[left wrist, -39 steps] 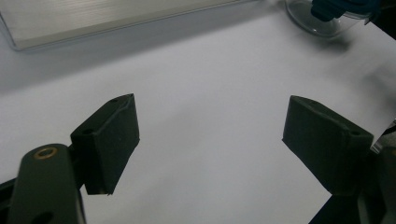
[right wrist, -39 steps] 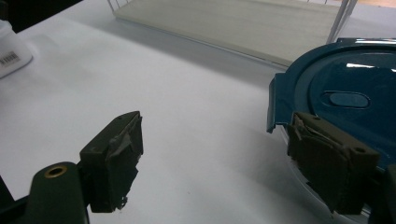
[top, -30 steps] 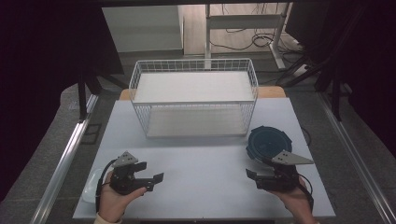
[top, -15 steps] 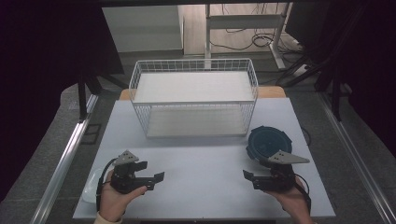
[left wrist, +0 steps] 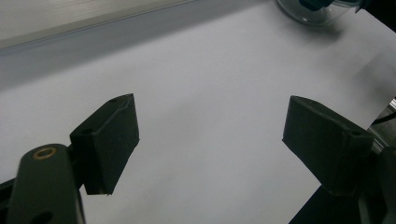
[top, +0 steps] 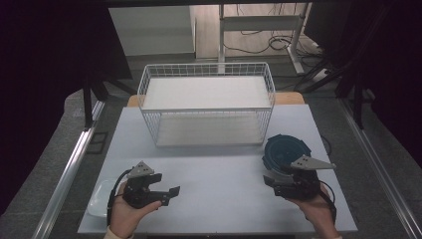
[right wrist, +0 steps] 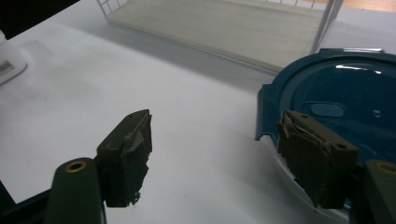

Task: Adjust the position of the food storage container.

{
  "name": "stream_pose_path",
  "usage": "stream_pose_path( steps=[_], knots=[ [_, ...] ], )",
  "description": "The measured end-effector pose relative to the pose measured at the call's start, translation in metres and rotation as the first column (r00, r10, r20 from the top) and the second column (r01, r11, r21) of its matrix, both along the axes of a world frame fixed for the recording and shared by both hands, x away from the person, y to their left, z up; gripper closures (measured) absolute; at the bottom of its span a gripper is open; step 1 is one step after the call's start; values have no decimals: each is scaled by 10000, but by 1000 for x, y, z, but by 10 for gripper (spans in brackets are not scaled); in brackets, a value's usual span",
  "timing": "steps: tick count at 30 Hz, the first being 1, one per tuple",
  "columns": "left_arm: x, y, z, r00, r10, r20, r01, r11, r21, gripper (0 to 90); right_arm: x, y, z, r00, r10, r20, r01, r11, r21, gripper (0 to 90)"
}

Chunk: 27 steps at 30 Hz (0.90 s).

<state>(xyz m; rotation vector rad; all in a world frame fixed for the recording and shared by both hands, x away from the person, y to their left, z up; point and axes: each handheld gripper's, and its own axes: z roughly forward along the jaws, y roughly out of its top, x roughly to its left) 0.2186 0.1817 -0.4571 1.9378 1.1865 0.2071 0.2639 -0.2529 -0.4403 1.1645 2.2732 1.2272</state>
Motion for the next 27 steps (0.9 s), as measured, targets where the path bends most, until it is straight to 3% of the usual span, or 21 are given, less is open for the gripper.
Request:
stream_pose_path(
  steps=[7,11,13,14,15,19,22,27],
  knots=[
    [-2,2,2,10000,23,79,-23,10000,-72,181,11,-9,19,9992,-337,229,342,9992,-219,332],
    [-3,1,2,10000,15,65,-15,10000,24,181,27,-18,26,9991,-414,-128,411,9989,-240,364],
    [-3,-1,1,9998,103,178,-110,9991,405,181,43,-26,31,9978,-559,-368,546,9979,-345,383],
    [-3,-2,1,9998,92,147,-97,9993,364,181,43,-26,31,9978,-559,-368,546,9979,-345,383],
    [-3,-3,0,9999,53,110,-54,9999,144,183,54,-31,32,9964,-641,-560,620,9973,-383,412],
    [-3,-3,0,9999,60,140,-62,9999,134,184,68,-38,29,9928,-955,-724,918,9944,-525,444],
    [-3,-1,0,9999,64,85,-63,10000,-33,184,85,-51,27,9841,-1463,-1003,1403,9880,-651,493],
    [-1,-2,-4,9997,-164,-194,159,9996,-230,184,105,-66,32,9770,-1536,-1480,1465,9875,-575,538]
  ],
)
